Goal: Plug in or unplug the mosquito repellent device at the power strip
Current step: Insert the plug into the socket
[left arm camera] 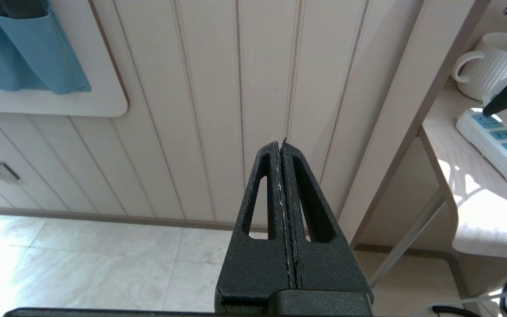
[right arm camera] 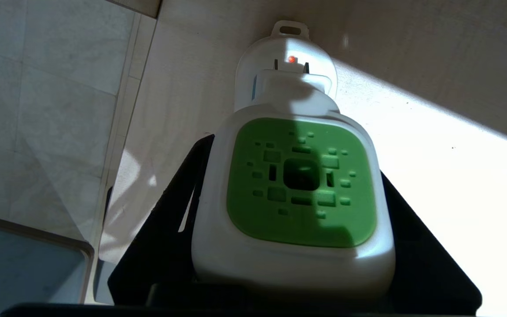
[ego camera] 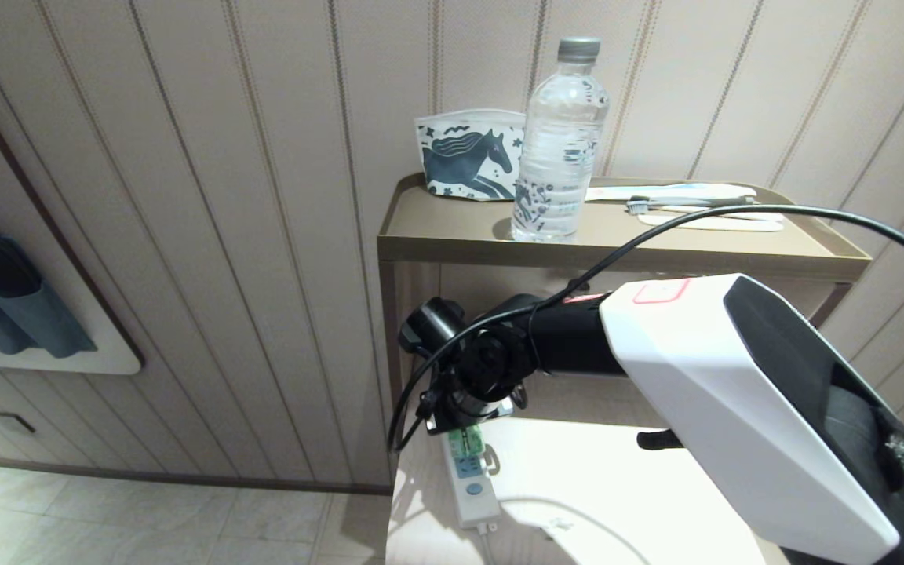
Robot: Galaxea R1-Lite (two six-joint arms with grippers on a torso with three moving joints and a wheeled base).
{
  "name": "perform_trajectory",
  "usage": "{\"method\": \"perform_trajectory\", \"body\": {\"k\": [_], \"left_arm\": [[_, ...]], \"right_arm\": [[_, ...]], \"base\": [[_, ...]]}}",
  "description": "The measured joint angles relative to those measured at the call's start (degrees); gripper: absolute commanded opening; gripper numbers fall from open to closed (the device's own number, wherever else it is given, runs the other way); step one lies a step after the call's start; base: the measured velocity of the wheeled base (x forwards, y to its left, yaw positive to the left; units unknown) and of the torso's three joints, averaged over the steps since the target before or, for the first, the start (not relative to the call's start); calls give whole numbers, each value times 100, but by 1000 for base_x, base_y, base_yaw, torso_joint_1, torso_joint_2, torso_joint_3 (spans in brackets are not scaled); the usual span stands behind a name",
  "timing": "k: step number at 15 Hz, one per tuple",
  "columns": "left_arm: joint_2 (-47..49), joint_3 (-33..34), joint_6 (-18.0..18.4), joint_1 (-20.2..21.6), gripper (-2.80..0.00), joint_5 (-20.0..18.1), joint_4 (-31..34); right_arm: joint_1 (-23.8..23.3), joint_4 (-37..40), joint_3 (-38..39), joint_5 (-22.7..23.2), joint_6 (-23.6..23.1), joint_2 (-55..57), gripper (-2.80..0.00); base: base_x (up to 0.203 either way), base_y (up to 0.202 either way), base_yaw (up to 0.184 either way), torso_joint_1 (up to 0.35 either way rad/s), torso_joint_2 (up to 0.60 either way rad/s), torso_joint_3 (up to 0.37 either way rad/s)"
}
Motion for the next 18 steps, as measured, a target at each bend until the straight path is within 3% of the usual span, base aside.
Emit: {"method": "perform_trajectory", "body": {"k": [18], "left_arm": [[0,0,1,4,-280,-2,-1]], "right_arm": [[37,2,11,7,-77,-1,-280]], "base": [[0,0,0,0,0,0]]}}
